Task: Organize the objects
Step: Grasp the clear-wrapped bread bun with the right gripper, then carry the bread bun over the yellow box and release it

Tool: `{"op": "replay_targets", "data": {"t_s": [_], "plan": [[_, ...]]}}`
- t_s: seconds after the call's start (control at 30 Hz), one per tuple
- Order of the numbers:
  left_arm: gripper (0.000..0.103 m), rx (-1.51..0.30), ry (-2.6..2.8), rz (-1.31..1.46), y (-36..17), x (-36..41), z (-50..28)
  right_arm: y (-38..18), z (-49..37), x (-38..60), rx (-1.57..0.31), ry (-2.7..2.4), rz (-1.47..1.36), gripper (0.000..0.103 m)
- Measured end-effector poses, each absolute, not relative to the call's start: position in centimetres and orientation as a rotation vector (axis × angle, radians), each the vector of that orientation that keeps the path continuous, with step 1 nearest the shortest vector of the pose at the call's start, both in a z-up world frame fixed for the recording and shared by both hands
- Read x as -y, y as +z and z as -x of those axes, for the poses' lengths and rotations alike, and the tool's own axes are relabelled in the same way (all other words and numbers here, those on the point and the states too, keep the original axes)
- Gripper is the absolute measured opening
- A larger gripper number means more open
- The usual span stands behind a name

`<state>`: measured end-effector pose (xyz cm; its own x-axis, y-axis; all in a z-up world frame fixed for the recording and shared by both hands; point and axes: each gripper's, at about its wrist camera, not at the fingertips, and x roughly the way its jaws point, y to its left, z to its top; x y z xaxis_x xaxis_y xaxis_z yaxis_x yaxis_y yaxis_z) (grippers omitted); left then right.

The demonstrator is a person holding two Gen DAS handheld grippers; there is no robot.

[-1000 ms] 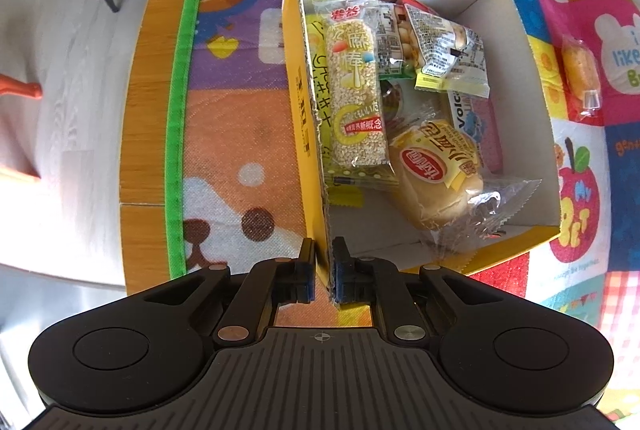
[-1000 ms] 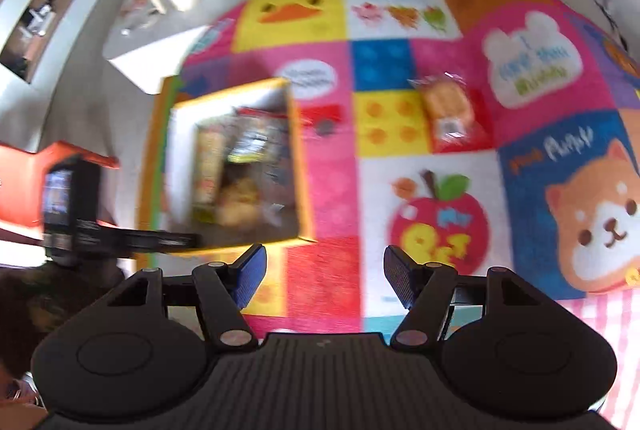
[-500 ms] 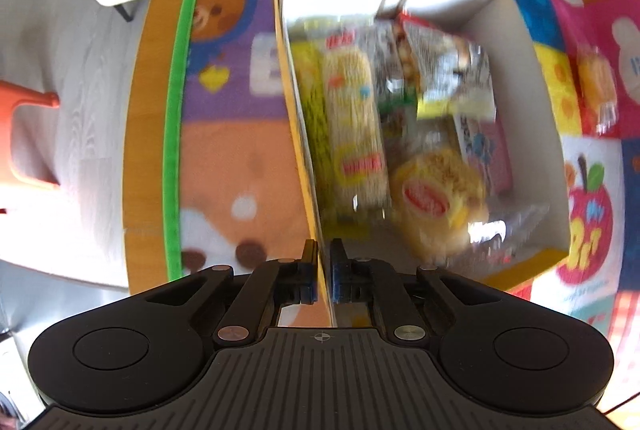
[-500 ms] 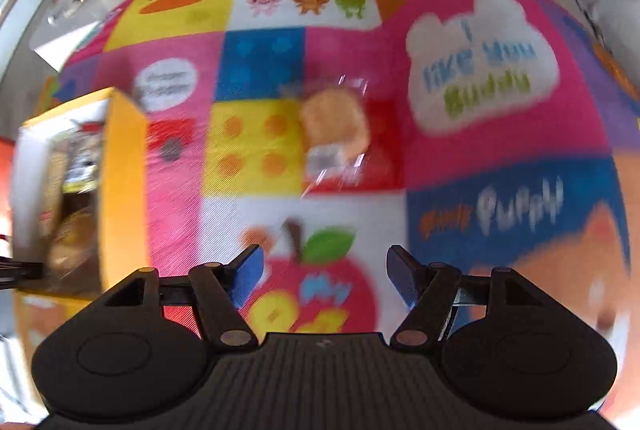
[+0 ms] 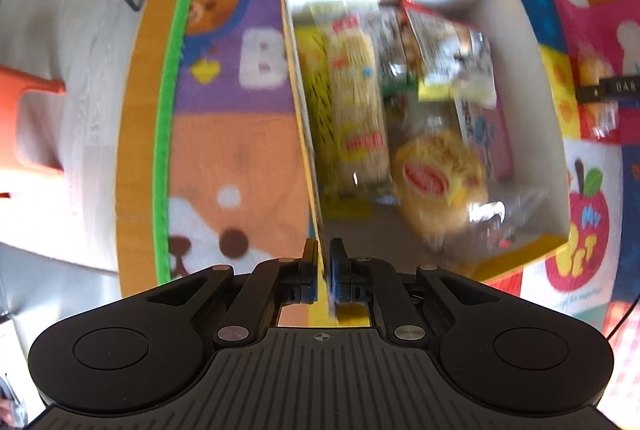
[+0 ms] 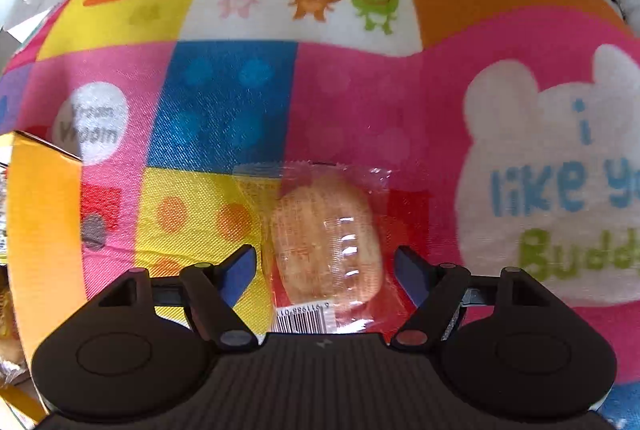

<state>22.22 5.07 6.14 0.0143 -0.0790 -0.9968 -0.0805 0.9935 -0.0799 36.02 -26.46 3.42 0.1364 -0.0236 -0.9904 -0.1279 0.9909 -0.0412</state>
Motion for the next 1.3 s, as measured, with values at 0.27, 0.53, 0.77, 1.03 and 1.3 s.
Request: {"op": "replay_targets", "data": {"t_s": [0.27, 0.53, 0.77, 1.03, 1.3], "plan": [[0.007, -1.506, -0.033, 0.072, 5.9, -5.0, -21.9, 7.0, -29.9, 26.1, -1.43, 0.149, 0.026, 0.053], [0.007, -1.461, -0.074, 0.071, 5.9, -6.7, -23.4, 12.3, -20.1, 24.2, -1.486, 0.149, -0.123, 0.053], [0.008, -1.447, -0.05, 0.129, 5.7, -7.2, -22.6, 18.2, -14.0, 19.2, -1.535, 0.257, -0.188, 0.053], [0.009, -1.454, -0.119, 0.049, 6.1, -6.5, -21.5, 26.0, -13.3, 15.1, -1.387, 0.266, -0.141, 0.053], [0.01, -1.464, -0.12, 0.088, 5.7, -6.8, -21.6, 29.9, -11.0, 12.0, -1.344, 0.267, -0.062, 0.053]]}}
